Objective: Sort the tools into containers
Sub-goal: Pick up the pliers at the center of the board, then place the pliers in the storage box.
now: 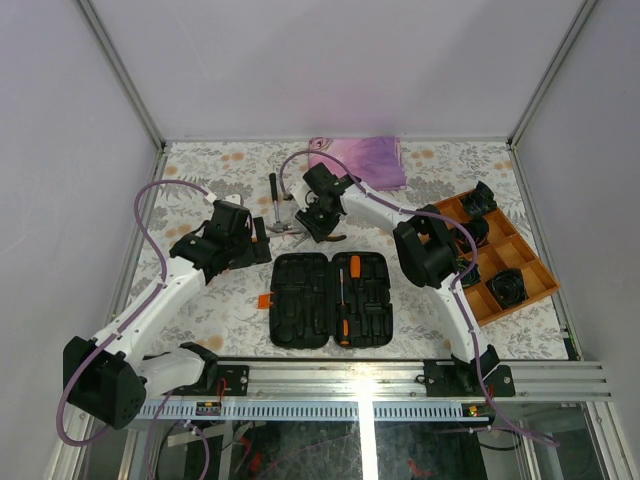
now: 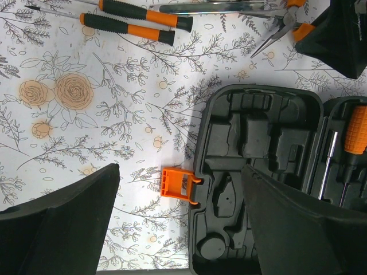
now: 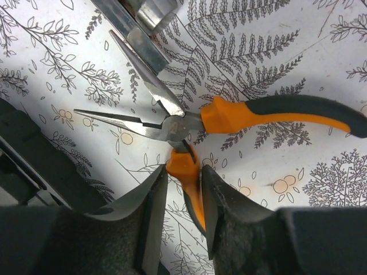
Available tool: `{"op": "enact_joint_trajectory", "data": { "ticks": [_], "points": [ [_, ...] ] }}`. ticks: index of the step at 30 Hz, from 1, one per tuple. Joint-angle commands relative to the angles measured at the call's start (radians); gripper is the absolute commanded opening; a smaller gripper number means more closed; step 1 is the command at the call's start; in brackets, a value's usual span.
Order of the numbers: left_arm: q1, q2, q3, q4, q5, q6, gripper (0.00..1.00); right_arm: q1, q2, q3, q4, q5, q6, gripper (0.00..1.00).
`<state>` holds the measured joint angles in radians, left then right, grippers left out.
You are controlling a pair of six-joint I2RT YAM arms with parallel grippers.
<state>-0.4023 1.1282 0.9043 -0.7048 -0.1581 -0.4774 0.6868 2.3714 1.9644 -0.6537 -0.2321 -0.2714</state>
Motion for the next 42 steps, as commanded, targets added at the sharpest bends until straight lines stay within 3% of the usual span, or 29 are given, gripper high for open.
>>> {"op": "enact_joint_trajectory", "data": {
  "ticks": [1, 8, 11, 20, 29, 35, 42],
  "points": [
    [0.012, -0.011, -0.007, 0.041, -0.016, 0.011, 0.84, -0.001, -0.007, 0.022, -0.046, 0.051, 0.001, 0.33],
    [0.016, -0.037, -0.008, 0.05, -0.011, 0.025, 0.85, -0.001, -0.11, -0.018, 0.023, 0.138, 0.068, 0.07],
    [0.016, -0.063, -0.014, 0.059, -0.004, 0.025, 0.85, -0.001, -0.187, -0.055, 0.073, 0.212, 0.117, 0.0],
    [0.015, -0.135, -0.018, 0.081, 0.018, 0.026, 0.85, -0.001, -0.401, -0.251, 0.196, 0.289, 0.238, 0.0],
    [0.015, -0.284, -0.026, 0.139, 0.079, 0.019, 0.89, 0.014, -0.732, -0.606, 0.426, 0.227, 0.548, 0.0],
    [0.015, -0.329, -0.03, 0.245, 0.176, -0.073, 0.93, 0.127, -0.918, -0.806, 0.56, 0.284, 0.753, 0.0],
    [0.008, -0.295, -0.044, 0.403, 0.296, -0.176, 1.0, 0.262, -1.004, -0.898, 0.671, 0.322, 1.003, 0.0]
  ]
}}
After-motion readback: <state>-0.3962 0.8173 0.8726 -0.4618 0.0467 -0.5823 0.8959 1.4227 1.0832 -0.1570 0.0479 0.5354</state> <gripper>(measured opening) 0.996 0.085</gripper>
